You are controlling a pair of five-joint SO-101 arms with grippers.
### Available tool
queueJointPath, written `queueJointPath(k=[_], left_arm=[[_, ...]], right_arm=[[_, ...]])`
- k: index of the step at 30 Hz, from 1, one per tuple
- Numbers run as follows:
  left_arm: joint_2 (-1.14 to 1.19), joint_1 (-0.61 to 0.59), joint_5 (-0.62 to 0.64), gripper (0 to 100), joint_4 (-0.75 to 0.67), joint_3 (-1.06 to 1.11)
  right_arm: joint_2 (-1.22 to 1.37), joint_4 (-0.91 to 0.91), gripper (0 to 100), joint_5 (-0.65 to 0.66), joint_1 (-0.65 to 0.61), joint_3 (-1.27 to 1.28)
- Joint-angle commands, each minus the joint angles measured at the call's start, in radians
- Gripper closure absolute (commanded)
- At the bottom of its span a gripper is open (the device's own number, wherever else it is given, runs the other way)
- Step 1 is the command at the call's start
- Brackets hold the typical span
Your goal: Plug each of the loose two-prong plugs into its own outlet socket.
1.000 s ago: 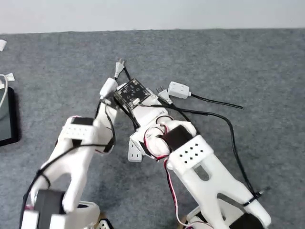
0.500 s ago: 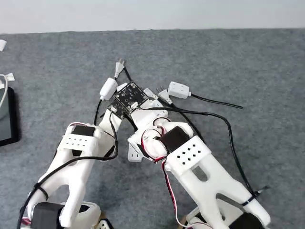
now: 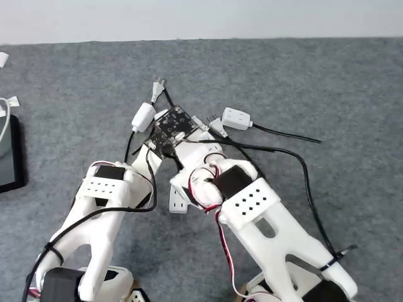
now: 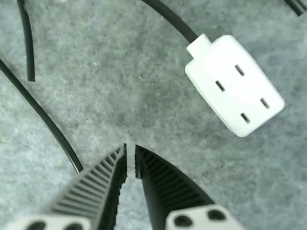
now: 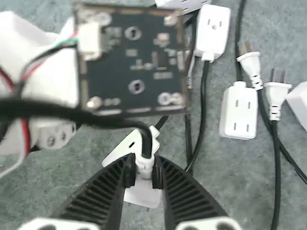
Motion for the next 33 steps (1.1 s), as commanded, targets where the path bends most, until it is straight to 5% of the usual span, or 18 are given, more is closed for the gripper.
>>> queueJointPath(k=[1,23,29,33], left_arm=[[-0.025,0.029,-0.018,97,0.002,-0.005],[-0.026,0.078,-0.034,97,0.002,0.012],[-0.198,0.109,-0.095,97,-0.015,0.131],[-0.319,0.089,-0.028,97,-0.106,0.217]], right_arm=[[0.001,-0.038,99.1,0.005,0.021,-0.014],[-0.105,-0.070,99.1,-0.023,0.025,0.015],[-0.054,-0.087,99.1,-0.021,0.025,0.015],[-0.053,-0.094,99.1,-0.031,0.025,0.015]])
